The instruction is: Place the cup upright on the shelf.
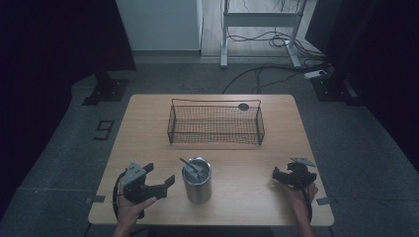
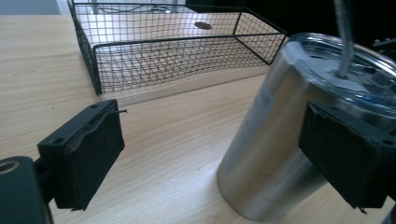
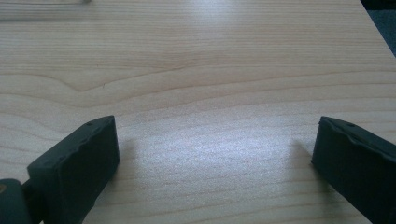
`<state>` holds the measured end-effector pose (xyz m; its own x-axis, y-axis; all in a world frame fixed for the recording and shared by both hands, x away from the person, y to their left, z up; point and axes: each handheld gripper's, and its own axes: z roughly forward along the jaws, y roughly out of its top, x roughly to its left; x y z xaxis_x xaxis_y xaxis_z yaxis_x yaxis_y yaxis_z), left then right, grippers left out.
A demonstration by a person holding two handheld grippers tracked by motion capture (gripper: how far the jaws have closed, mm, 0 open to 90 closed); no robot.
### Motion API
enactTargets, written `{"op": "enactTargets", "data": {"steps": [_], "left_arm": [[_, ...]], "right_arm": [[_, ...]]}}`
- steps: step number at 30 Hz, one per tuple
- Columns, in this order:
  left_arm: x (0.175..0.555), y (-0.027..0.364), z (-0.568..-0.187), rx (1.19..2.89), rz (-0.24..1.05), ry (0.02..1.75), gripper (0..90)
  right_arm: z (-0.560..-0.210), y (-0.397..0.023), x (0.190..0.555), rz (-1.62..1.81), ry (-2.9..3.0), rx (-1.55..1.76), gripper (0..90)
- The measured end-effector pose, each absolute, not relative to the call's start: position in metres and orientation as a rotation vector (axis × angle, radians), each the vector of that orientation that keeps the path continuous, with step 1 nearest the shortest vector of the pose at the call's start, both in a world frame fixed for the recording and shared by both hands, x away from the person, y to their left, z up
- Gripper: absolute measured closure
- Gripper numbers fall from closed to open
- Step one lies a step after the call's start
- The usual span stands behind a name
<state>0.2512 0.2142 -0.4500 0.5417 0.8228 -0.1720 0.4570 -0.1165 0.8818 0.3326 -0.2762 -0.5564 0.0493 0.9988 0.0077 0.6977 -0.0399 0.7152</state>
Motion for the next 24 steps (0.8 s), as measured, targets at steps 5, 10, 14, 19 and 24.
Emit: {"op": "enactTargets", "data": {"steps": [5,10,14,19,24], "left_arm": [[0.249,0.207,-0.448,1.767,0.426,1.043,6.4],[0.249,0.198,-0.451,1.796,0.409,1.026,5.9],[0.249,0.193,-0.452,1.806,0.394,1.015,4.5],[0.248,0.19,-0.451,1.813,0.387,1.01,3.4],[0.246,0.187,-0.449,1.821,0.367,0.99,2.9]], "right_arm": [[-0.556,-0.276,0.333,0.724,1.702,1.794,0.5],[-0.556,-0.276,0.333,0.725,1.702,1.794,0.5],[-0.556,-0.276,0.333,0.725,1.702,1.794,0.5],[-0.556,-0.276,0.333,0.724,1.702,1.794,0.5],[-0.556,-0.276,0.333,0.724,1.702,1.794,0.5]]}}
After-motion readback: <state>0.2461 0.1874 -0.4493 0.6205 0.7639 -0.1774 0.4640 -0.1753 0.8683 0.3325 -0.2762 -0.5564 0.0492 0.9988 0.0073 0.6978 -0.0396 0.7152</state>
